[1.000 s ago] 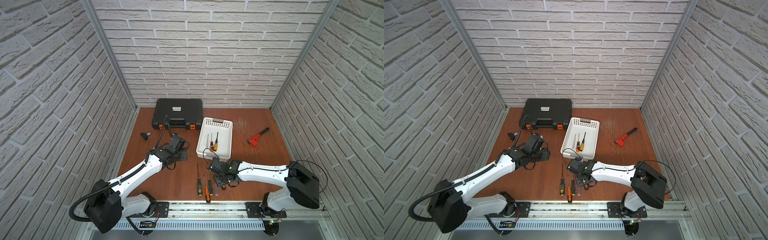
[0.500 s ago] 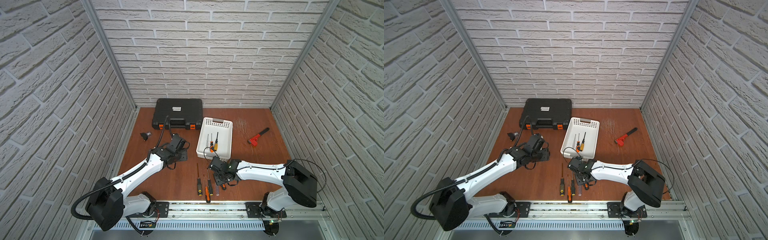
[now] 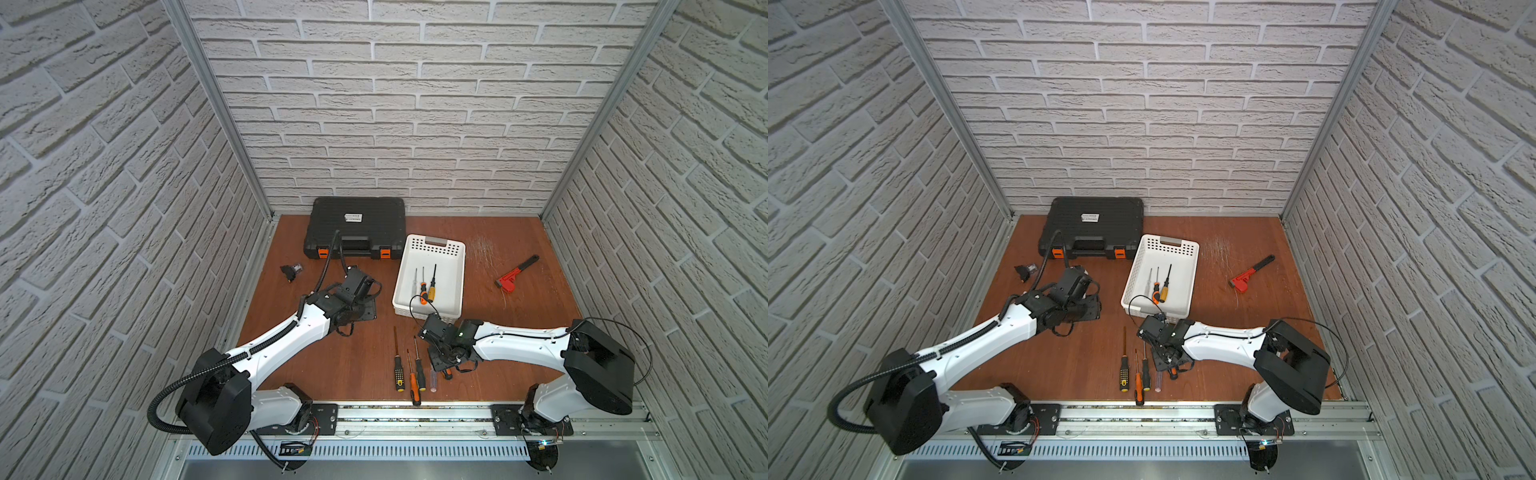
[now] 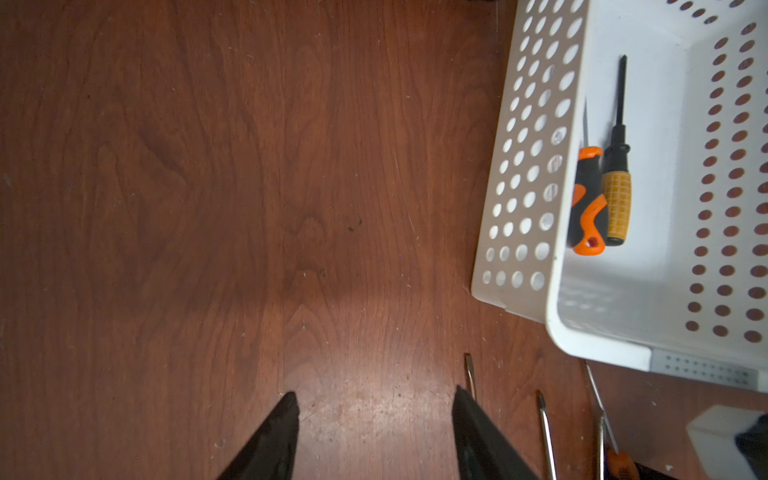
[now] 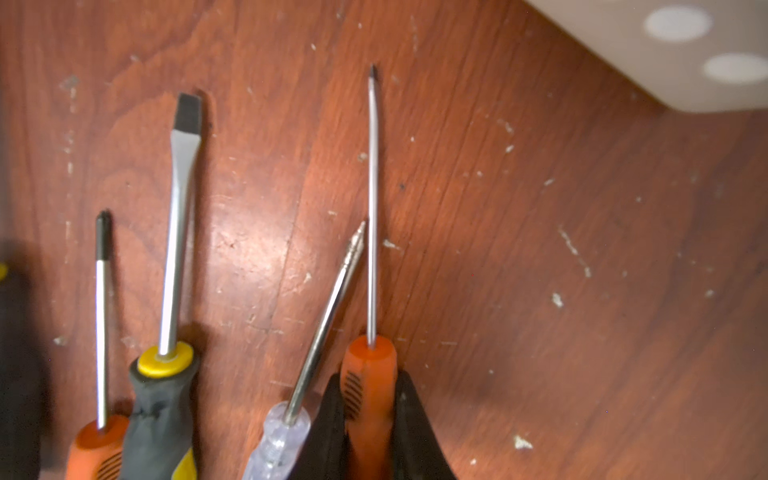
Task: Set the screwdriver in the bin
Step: 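Grasp the orange-handled screwdriver with the right gripper and lift it, then carry the orange-handled screwdriver over the basket with the right gripper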
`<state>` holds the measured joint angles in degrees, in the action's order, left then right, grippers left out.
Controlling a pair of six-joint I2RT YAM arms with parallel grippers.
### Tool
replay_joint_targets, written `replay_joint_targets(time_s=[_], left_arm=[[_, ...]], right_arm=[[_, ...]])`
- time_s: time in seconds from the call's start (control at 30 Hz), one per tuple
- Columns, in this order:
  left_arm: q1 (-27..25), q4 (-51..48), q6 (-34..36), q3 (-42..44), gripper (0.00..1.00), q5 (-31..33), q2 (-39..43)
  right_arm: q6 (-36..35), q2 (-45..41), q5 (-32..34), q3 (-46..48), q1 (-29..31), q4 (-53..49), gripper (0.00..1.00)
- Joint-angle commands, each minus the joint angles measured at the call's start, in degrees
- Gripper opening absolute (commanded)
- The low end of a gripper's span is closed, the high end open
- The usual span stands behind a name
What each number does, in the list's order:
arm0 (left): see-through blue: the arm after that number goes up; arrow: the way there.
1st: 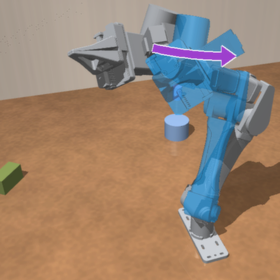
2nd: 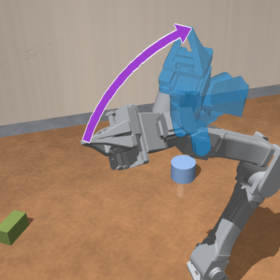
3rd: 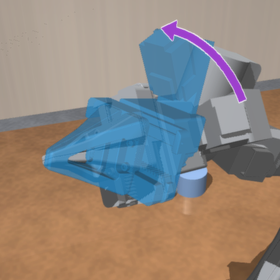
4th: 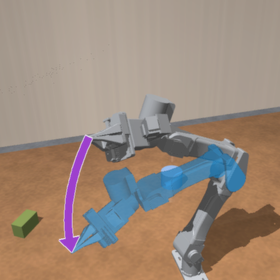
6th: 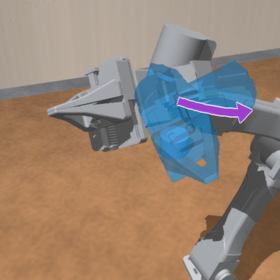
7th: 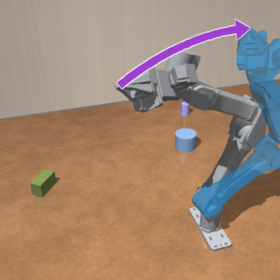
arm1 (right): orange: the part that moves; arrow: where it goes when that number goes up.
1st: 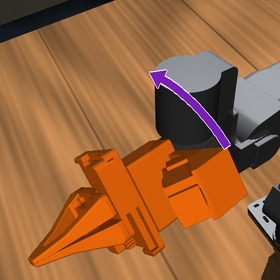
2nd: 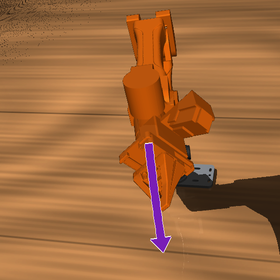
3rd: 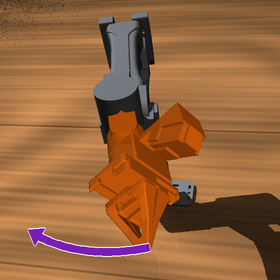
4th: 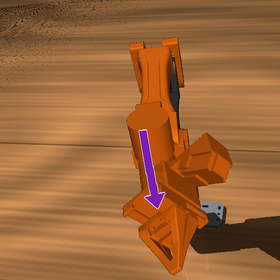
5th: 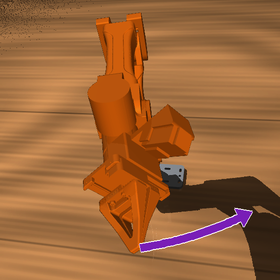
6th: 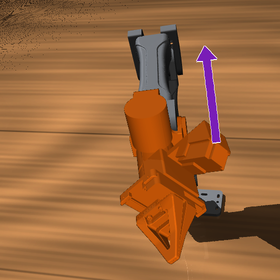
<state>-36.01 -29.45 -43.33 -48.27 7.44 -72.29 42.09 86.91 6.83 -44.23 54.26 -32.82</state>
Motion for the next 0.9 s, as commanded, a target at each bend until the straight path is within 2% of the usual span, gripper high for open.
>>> replay_joint_targets(time_s=[0.0, 0.17, 0.33, 0.47, 0.67, 0.87], left_arm=[[0.4, 1.9, 0.1, -0.9, 0.60, 0.6, -0.1], [0.6, 2.9, 0.3, -1.3, 0.60, 0.9, -1.0], [0.7, 4.7, -0.4, -1.0, 0.59, 0.7, -1.9], [0.8, 5.4, -0.9, -0.3, 0.59, 0.8, -1.5], [0.9, 5.6, -2.7, 2.2, 0.59, 0.9, 0.8], [0.7, 6.6, -5.7, 5.3, 0.58, -0.5, 2.8]], right_arm=[[1.9, -2.2, -0.7, 3.3, -1.4, -1.3, 0.06], [4.3, -10.0, -1.1, 7.1, -4.8, -4.7, 0.05], [5.8, -18.8, -4.6, 11.4, -13.2, -7.8, 0.06], [4.9, -24.5, -4.9, 10.2, -17.3, -11.5, 0.06], [-2.1, -24.4, -1.9, -2.3, -22.5, -16.5, 0.06], [-11.2, -13.1, -2.2, -19.7, -26.4, -15.4, 0.05]])
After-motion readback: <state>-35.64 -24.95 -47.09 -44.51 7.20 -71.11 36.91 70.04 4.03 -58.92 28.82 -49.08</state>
